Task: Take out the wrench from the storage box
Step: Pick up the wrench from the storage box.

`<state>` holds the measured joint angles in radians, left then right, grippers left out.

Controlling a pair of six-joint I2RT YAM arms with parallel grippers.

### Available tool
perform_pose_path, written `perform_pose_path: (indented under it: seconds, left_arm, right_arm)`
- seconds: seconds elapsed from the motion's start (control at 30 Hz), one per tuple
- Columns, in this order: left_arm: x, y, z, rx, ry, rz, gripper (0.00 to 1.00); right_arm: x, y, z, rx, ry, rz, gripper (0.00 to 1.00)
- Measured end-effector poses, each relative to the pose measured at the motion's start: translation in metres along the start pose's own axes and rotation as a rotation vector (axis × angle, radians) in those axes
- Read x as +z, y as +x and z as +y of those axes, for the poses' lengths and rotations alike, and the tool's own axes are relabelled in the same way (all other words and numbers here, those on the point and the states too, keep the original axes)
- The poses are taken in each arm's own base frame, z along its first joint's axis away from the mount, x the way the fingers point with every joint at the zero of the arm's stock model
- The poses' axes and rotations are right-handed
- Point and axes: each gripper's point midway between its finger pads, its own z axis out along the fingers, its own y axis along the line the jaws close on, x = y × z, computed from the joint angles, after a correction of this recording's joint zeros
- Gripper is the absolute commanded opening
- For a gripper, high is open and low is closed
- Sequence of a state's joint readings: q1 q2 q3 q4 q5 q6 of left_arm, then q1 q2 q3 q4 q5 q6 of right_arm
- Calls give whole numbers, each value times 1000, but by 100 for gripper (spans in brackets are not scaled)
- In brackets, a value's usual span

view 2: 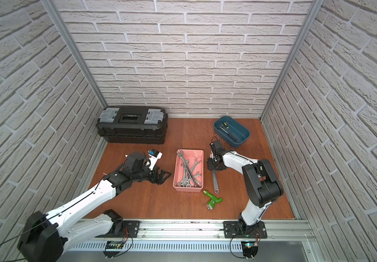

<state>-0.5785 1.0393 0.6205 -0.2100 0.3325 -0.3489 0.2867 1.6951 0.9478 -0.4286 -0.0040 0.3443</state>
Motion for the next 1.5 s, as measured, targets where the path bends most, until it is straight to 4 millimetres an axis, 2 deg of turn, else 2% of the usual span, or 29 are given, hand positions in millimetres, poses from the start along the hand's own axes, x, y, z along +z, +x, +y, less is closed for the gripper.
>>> perform_pose_path:
  seconds: [0.13,0.23,0.3,0.43,0.5,0.6,0.73,0.87,0.97,1.07,1.5]
  left_arm:
    - [-1,-1,1,11,-10,2,98]
    - [-4,-5,2,19,-20,-5,98]
    - [-7,-6,3,22,-26,-14,98]
    - [-14,-12,9,18,-44,-40,98]
    - [-18,-14,13,9,-53,-51,98]
    - [-24,-18,17,-3,-61,-75,98]
    - [-30,-24,17,-20,-55,-107,98]
    - [-36,-28,13,-30,-32,-146,98]
    - [-37,-28,11,-38,-19,-152,98]
    - [-37,-29,10,-45,-7,-156,98]
    - [-34,-24,7,-55,14,-145,98]
  right_arm:
    - [-8,5,-2,0,6,18,42]
    - [-32,-3,4,-11,-19,-17,48]
    - [-58,-14,14,-30,-52,-77,50]
    - [-110,-31,50,-104,-148,-203,55]
    - [-126,-28,73,-159,-193,-236,56]
    - [-138,-13,107,-248,-254,-241,56]
    - [-131,8,142,-354,-300,-206,56]
    - [-101,18,158,-432,-284,-155,55]
    - [-71,24,158,-463,-247,-97,54]
    - [-55,26,158,-481,-227,-74,52]
    - [-25,17,158,-498,-222,-55,33]
